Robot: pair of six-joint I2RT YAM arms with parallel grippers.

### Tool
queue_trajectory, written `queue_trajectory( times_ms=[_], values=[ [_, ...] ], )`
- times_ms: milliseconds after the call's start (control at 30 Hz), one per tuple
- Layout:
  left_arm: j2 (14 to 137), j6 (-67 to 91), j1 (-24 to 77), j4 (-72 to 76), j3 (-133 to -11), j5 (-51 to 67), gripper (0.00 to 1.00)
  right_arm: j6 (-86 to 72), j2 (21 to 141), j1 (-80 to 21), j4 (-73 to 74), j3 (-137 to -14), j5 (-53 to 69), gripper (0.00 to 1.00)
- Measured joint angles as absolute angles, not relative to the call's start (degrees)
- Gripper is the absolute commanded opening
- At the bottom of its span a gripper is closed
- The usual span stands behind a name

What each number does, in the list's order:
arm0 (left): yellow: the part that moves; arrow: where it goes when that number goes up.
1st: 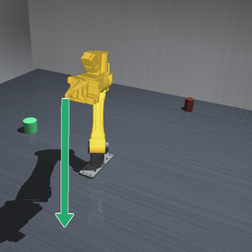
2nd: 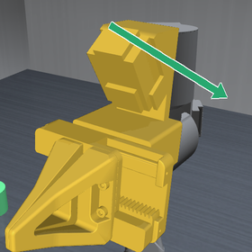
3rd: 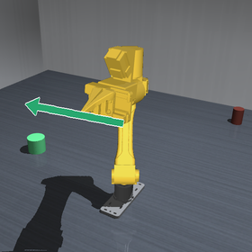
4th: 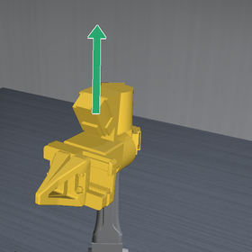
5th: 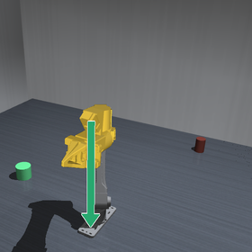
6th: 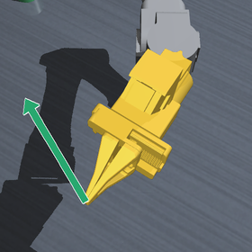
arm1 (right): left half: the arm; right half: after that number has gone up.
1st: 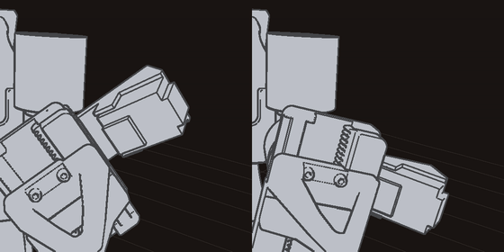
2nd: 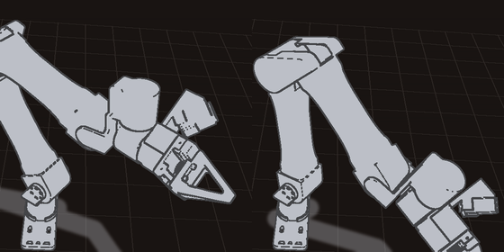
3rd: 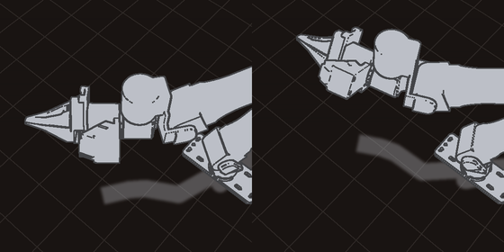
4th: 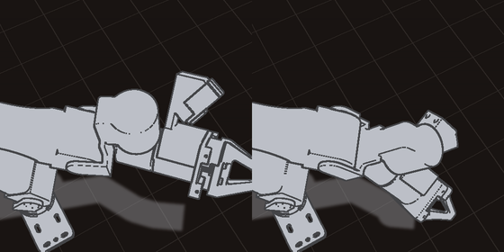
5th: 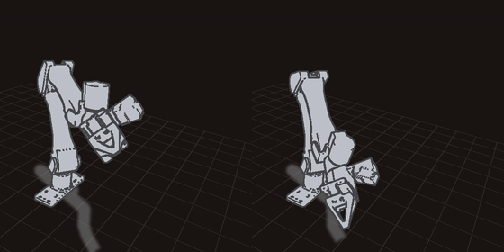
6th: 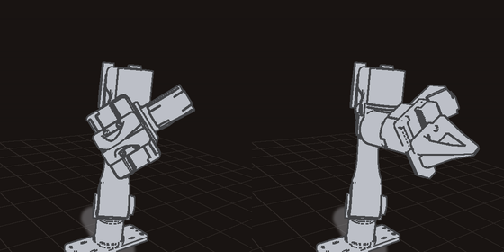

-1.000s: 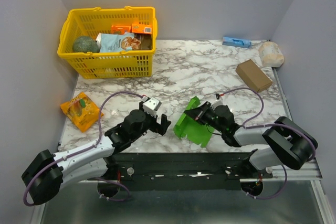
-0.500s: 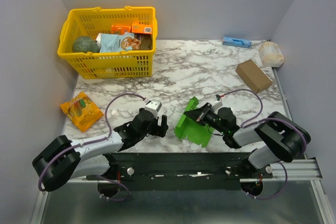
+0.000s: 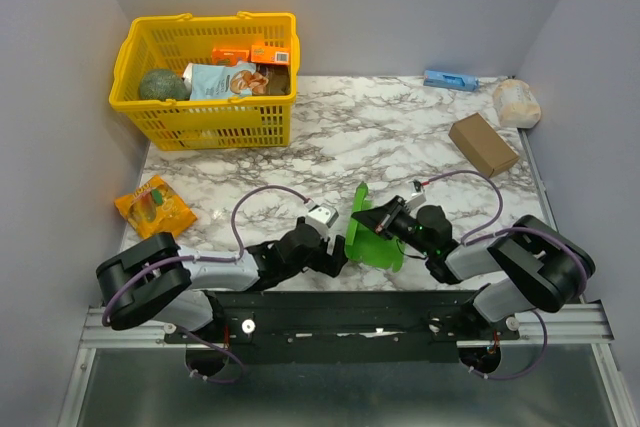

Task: Fold the paper box

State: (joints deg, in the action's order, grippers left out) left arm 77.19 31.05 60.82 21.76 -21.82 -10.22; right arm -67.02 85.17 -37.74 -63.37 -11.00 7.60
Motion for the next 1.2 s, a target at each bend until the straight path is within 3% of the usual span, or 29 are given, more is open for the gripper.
queue_trajectory(
  times_ms=[800,1200],
  values=[
    [86.00,31.09,65.73,47.81,-17.54,-14.04,0.88,-70.59,80.79,-37.76,-61.04,-7.64,1.83,0.00],
    [90.00,31.05,66.78,54.83,-17.91,-17.65,0.82,-74.37,79.24,-37.82,-60.01,-6.57,-3.07,0.00]
  ],
)
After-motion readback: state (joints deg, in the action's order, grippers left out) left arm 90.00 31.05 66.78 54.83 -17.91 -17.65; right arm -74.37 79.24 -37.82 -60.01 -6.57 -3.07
